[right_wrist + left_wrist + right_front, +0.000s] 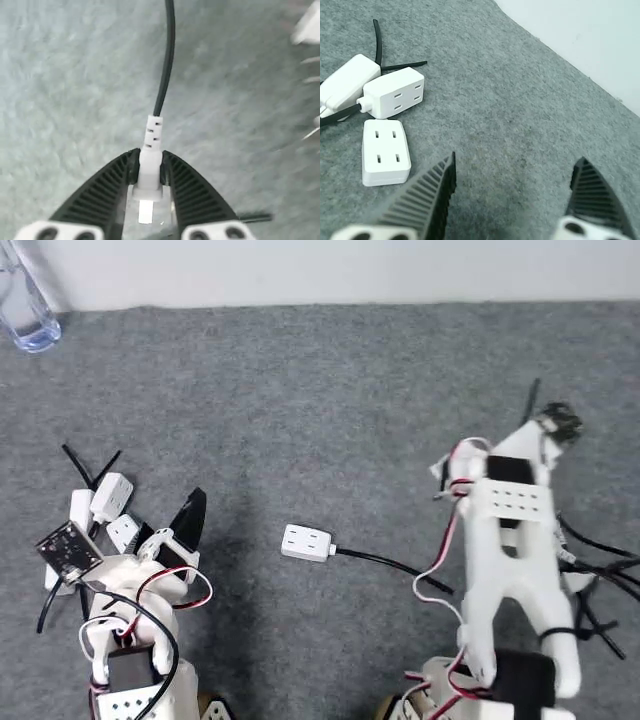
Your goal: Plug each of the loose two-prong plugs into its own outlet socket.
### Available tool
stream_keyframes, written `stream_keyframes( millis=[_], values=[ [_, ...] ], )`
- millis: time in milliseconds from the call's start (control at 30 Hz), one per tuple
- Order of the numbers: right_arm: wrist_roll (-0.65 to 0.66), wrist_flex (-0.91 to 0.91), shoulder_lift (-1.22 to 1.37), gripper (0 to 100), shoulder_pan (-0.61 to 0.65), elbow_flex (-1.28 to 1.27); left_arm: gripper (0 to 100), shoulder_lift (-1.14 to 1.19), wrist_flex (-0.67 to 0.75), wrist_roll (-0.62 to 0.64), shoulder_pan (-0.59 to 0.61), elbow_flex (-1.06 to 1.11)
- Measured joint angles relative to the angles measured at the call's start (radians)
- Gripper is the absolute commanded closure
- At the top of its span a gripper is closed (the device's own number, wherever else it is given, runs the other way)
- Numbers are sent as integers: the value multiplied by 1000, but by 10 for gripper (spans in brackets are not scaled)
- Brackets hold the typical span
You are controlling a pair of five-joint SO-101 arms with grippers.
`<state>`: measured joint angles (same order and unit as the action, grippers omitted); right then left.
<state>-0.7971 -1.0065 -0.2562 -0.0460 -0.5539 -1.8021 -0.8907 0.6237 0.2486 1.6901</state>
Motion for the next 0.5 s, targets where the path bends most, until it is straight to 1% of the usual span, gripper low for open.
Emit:
stream_keyframes(
  millis=[100,167,400,500],
  values=[
    [-17,9,31,991,64,-17,652,0,0,0,0,0],
    [-40,43,55,991,80,-26,652,0,0,0,0,0],
    [-272,155,199,988,61,-26,652,0,0,0,0,0],
    [-318,199,269,985,51,-26,652,0,0,0,0,0]
  ],
)
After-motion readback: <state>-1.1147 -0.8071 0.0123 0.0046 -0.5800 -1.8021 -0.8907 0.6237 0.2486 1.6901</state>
